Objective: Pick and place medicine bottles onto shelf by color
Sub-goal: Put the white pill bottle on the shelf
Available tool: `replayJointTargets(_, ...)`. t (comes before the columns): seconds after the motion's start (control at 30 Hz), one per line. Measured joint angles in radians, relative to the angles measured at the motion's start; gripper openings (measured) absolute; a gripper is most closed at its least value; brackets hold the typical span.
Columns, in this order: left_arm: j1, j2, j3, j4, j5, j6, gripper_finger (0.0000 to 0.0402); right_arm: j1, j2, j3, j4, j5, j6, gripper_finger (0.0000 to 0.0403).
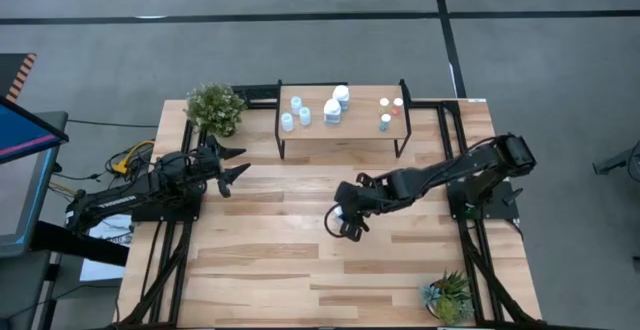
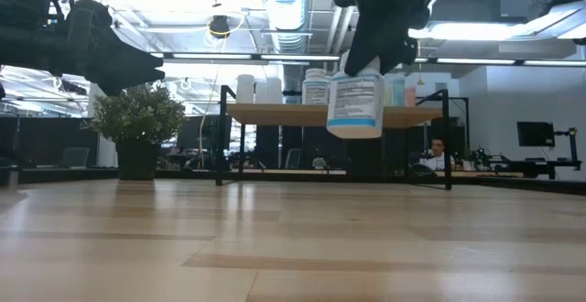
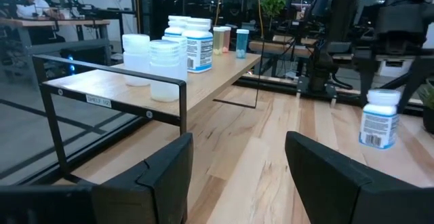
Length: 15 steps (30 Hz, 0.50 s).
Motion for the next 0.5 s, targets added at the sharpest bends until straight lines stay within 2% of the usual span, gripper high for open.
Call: replayJointTargets(0.5,0.000,0.000,0.000,0.000,0.000,0.000,0.0222,-0.037,-0.018,0.002,0.001,-0.001,-0.132,0.0184)
